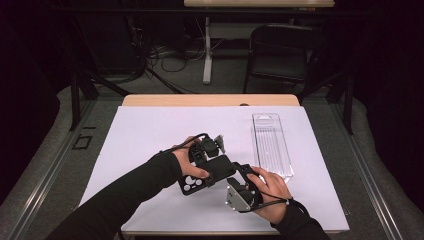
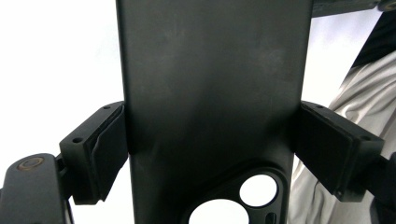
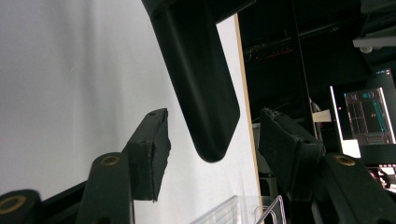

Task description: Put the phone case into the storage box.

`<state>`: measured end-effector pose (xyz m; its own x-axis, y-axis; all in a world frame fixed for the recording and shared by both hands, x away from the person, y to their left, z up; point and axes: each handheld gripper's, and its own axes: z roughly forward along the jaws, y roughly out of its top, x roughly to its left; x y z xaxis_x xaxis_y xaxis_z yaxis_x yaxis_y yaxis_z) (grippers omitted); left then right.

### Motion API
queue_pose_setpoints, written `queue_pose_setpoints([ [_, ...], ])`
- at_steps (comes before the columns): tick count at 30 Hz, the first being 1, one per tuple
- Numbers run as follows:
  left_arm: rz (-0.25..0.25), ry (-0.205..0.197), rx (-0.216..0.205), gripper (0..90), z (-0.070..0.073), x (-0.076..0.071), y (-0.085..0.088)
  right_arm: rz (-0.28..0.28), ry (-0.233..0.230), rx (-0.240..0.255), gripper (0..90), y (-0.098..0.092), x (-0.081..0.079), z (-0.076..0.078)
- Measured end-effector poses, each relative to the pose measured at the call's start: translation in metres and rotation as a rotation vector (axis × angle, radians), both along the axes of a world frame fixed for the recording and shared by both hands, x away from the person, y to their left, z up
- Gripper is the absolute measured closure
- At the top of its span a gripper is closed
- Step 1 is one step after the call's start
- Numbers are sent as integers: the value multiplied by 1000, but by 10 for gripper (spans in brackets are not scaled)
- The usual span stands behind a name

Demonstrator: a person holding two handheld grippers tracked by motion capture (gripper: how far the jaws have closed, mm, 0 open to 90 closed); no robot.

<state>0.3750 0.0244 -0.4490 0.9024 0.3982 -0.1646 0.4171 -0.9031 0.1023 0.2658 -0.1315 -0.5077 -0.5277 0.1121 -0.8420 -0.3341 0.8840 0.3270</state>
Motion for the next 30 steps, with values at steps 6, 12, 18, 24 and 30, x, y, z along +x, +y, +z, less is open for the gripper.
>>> queue_pose_setpoints([
  [6, -7, 6, 7, 141, 0, -2, -3, 8, -12, -18, 439, 2, 0, -2],
  [12, -20, 9, 8, 142, 0, -3, -6, 8, -14, -26, 453, 4, -1, -5],
  [18, -31, 11, 11, 142, -1, -6, -8, 26, -32, -35, 468, 6, -1, -8],
  [24, -40, 18, 12, 142, 0, -9, -10, 34, -52, -60, 481, 8, -2, -10],
  [30, -41, 21, 10, 142, 2, -11, -13, 45, -78, -93, 496, 9, -2, -11],
])
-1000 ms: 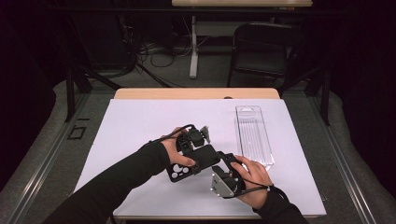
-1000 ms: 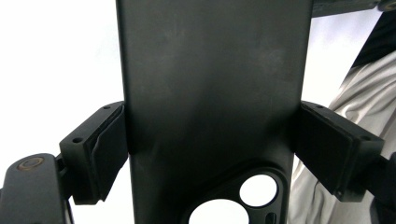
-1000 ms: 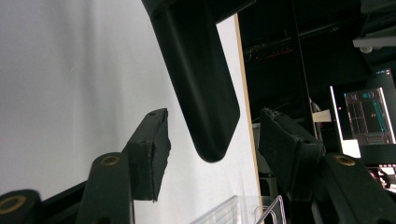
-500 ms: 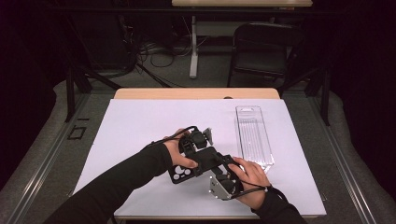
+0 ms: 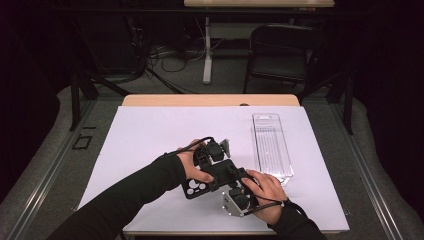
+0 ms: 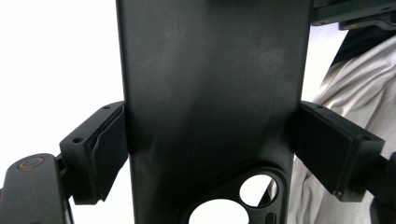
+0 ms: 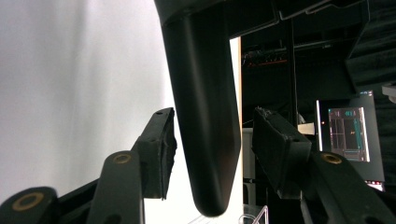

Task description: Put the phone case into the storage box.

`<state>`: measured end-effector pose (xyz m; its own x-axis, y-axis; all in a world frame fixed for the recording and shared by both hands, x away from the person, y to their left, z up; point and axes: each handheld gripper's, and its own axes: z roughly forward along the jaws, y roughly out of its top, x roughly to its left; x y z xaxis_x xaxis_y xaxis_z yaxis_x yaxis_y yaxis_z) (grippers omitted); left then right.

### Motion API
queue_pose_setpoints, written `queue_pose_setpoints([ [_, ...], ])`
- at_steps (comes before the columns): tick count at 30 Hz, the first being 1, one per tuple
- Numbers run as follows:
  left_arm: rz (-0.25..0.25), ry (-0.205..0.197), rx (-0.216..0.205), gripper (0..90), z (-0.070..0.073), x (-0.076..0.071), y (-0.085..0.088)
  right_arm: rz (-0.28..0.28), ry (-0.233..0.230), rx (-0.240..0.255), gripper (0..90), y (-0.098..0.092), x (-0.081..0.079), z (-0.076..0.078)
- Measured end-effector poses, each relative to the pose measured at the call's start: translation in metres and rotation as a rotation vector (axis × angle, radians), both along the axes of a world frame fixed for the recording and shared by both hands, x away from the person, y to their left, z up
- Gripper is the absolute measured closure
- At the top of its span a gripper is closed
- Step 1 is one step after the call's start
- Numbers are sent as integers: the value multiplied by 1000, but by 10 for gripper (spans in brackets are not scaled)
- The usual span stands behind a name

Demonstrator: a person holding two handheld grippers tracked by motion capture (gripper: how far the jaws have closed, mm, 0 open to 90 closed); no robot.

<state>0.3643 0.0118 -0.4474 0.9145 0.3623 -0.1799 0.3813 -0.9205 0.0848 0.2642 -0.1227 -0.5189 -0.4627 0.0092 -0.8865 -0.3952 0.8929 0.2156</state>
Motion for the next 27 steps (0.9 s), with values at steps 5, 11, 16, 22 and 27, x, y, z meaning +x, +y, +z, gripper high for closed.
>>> queue_pose_setpoints([
  [5, -8, 8, 0, 142, 0, -2, -2, 4, -20, -28, 506, 0, 0, -1],
  [11, -9, 13, -3, 142, 0, -4, -2, 17, -42, -47, 530, 1, 0, -3],
  [16, -9, 21, -4, 142, 1, -3, -3, 20, -67, -68, 547, 3, 0, -5],
  [22, -3, 35, -9, 142, 0, -2, -3, 22, -74, -78, 565, 4, 1, -5],
  [27, -1, 49, 2, 142, -2, 0, -3, 24, -78, -92, 582, 4, 1, -6],
])
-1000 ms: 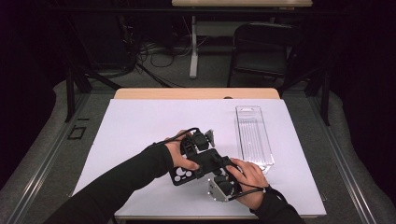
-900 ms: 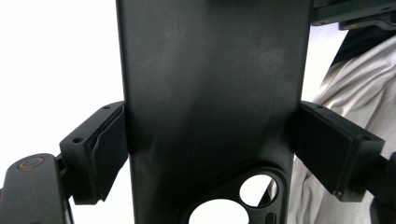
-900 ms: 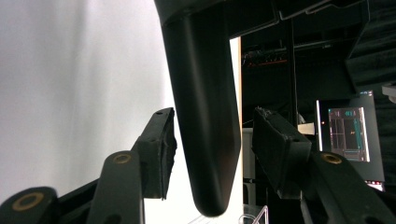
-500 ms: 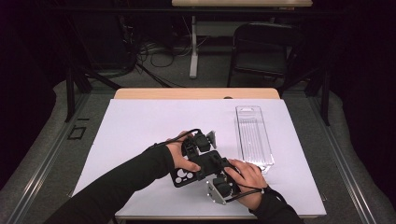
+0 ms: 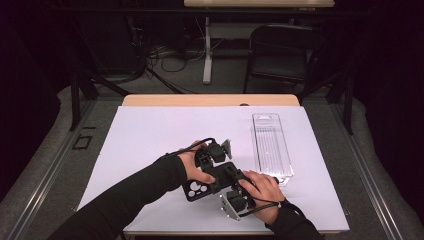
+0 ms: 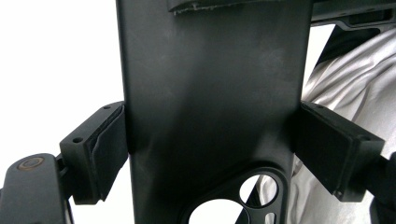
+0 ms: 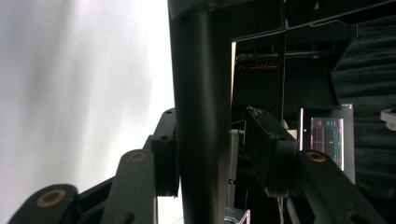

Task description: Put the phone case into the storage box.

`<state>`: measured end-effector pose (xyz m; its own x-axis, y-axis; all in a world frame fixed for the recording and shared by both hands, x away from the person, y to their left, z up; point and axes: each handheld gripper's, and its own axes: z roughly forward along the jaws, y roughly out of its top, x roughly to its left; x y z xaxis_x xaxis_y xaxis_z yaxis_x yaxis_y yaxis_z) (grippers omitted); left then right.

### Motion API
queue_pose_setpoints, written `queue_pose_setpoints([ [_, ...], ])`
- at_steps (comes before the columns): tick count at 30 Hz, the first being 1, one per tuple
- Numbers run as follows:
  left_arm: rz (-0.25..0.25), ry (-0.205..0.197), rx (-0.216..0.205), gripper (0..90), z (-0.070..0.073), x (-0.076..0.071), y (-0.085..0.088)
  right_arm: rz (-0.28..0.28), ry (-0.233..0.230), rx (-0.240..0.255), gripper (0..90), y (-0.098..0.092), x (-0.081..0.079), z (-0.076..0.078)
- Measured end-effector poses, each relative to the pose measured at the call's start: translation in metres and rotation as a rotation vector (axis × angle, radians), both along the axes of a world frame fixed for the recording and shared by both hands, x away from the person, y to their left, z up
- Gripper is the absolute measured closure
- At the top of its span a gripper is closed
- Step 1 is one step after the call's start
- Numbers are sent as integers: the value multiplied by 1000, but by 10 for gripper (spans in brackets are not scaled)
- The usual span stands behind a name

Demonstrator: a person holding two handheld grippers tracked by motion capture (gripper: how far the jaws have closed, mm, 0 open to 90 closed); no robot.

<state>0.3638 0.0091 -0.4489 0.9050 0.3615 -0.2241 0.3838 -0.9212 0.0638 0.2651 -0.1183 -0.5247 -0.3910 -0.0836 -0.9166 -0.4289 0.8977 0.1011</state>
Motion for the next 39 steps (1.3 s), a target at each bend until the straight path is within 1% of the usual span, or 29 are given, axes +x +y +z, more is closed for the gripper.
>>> queue_pose_setpoints([
  [1, 5, 6, -8, 142, -1, 0, 0, 5, -4, 5, 586, 0, 0, -1],
  [3, 12, 16, -10, 142, -2, 1, 1, 8, -5, 8, 599, 0, 0, -1],
  [5, 11, 28, -8, 142, -2, 2, 1, 7, -3, 4, 611, 0, 0, -1],
  [10, 16, 42, -11, 142, -3, 3, 2, 9, 3, -7, 628, 1, 1, -1],
  [23, 6, 41, -11, 142, -5, 0, 1, 18, 0, -19, 671, 4, 1, -3],
  [24, 4, 41, -10, 142, -5, 0, 1, 17, 0, -22, 674, 4, 1, -3],
  [25, 3, 41, -10, 142, -5, 0, 1, -4, -14, -43, 678, 4, 0, -2],
  [26, 2, 40, -11, 142, -5, 0, 1, 0, -8, -38, 682, 4, 0, -2],
  [27, 2, 40, -12, 142, -5, 0, 1, 18, 1, -32, 686, 4, 2, -3],
  [28, 3, 43, -13, 142, -5, 0, 1, 19, -1, -30, 691, 4, 2, -3],
  [29, 3, 42, -12, 142, -6, 0, 1, 0, -19, -45, 694, 4, 0, -2],
  [30, 3, 43, -12, 142, -6, 0, 1, 17, -2, -37, 700, 4, 1, -3],
  [33, 4, 44, -12, 142, -6, 0, 1, 23, -14, -34, 712, 4, 1, -4],
  [39, 6, 45, -13, 141, -5, 1, 1, 15, -7, -46, 733, 4, 1, -5],
])
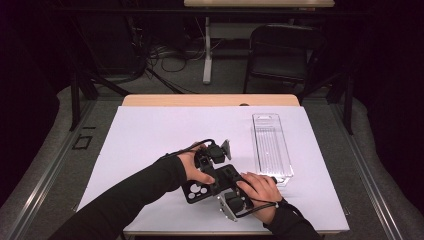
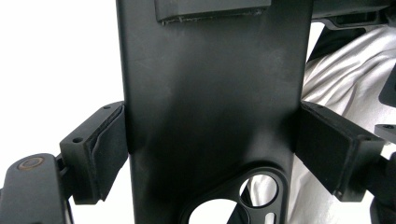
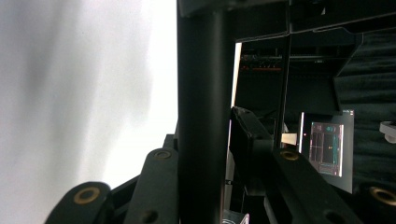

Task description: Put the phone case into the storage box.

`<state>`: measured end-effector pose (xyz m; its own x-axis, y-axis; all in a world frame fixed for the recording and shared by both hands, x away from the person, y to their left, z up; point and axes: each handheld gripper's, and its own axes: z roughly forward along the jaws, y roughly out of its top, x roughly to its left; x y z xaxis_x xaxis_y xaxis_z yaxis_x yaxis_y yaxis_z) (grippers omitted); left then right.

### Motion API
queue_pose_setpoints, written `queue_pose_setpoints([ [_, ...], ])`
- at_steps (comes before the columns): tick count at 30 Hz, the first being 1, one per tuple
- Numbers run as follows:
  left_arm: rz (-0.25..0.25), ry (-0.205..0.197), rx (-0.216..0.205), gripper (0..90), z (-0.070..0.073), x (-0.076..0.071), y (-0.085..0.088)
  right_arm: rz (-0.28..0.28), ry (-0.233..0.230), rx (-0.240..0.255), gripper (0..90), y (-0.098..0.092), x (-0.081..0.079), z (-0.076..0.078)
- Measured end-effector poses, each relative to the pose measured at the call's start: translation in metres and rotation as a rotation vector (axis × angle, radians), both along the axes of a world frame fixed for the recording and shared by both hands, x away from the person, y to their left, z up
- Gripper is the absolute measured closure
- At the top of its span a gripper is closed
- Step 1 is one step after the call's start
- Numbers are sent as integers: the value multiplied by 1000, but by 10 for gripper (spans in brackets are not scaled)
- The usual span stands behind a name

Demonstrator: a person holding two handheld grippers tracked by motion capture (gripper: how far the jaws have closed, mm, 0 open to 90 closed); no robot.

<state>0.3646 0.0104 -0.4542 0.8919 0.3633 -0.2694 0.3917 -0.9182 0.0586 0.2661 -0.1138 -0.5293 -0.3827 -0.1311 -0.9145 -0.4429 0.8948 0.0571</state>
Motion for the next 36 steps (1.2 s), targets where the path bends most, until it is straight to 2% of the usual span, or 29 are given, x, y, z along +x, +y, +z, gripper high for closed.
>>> queue_pose_setpoints([
  [19, 13, 17, -7, 141, -2, 2, 2, -5, -14, 27, 777, 1, 0, -3],
  [36, 27, 28, -13, 139, -4, 3, 4, 5, -50, 20, 828, 2, 1, -6],
])
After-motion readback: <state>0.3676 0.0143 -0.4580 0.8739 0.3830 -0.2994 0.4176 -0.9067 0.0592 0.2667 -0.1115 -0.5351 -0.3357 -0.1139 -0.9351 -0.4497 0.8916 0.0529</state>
